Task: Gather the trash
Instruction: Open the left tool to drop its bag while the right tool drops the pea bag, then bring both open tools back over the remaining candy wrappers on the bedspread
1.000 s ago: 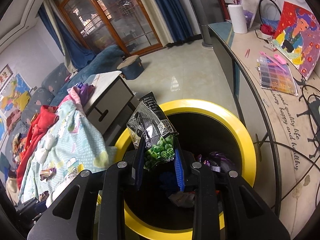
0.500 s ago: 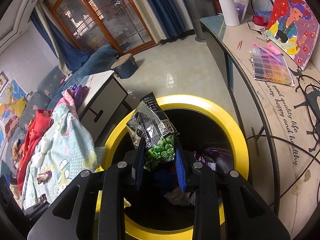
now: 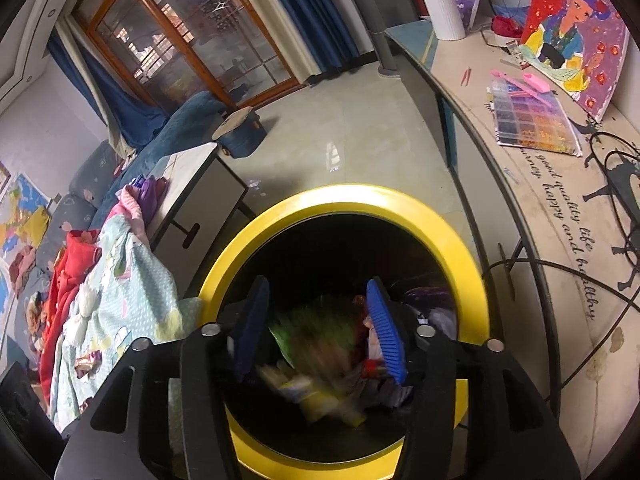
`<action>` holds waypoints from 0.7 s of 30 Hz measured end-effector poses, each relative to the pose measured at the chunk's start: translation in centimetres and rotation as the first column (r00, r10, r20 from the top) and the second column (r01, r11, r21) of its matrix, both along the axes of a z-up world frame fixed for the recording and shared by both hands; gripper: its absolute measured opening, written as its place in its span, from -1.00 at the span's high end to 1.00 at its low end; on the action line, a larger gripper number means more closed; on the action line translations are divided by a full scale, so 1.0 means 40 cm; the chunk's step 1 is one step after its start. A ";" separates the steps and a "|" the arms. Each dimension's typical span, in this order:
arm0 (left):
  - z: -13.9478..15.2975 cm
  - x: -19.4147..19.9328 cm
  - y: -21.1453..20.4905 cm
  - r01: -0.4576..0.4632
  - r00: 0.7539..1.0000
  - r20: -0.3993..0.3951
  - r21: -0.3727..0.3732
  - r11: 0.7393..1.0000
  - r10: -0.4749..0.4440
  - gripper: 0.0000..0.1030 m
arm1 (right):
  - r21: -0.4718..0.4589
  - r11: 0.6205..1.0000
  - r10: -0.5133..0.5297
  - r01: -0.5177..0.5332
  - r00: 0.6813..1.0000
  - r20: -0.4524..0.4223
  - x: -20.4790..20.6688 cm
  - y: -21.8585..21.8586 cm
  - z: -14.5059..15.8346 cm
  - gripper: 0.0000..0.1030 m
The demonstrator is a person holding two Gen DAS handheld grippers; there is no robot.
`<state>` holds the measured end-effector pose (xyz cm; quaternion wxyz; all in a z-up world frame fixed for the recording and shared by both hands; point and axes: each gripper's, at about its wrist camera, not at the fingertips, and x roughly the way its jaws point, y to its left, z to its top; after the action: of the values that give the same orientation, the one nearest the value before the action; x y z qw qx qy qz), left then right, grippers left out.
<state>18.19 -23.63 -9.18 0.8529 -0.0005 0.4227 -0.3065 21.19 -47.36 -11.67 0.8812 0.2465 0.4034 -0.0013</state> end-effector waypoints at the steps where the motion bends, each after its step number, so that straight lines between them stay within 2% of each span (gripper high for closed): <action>1: 0.004 0.000 0.007 -0.009 1.000 0.001 -0.007 1.000 0.009 -0.36 | -0.006 1.000 -0.008 0.008 1.000 0.003 0.000 -0.004 0.004 -0.10; 2: 0.008 0.000 0.018 -0.024 1.000 0.001 -0.018 1.000 0.024 -0.55 | -0.012 1.000 -0.013 0.013 1.000 0.007 -0.002 -0.005 0.007 -0.13; 3: 0.009 -0.003 0.027 -0.033 0.999 -0.001 -0.030 0.999 0.033 -0.65 | -0.019 1.000 -0.017 0.018 1.000 0.011 -0.004 -0.007 0.011 -0.18; 6: 0.018 -0.005 0.063 -0.075 0.997 -0.015 -0.067 0.995 0.074 -0.77 | -0.035 0.999 -0.034 0.035 0.999 0.017 -0.009 -0.009 0.019 -0.24; 13: 0.084 -0.036 0.142 -0.178 0.981 0.059 -0.077 0.981 0.182 -0.78 | -0.073 0.997 -0.034 0.037 0.999 0.041 -0.017 0.018 0.048 -0.40; 21: 0.132 -0.073 0.215 -0.237 0.962 0.113 -0.092 0.967 0.247 -0.78 | -0.108 0.993 0.051 -0.042 0.995 0.089 -0.033 0.108 0.113 -0.52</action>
<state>15.27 -15.05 -3.90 0.9077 -0.0665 0.3538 -0.2155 19.87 -43.04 -7.15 0.9104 0.1897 0.3675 0.0091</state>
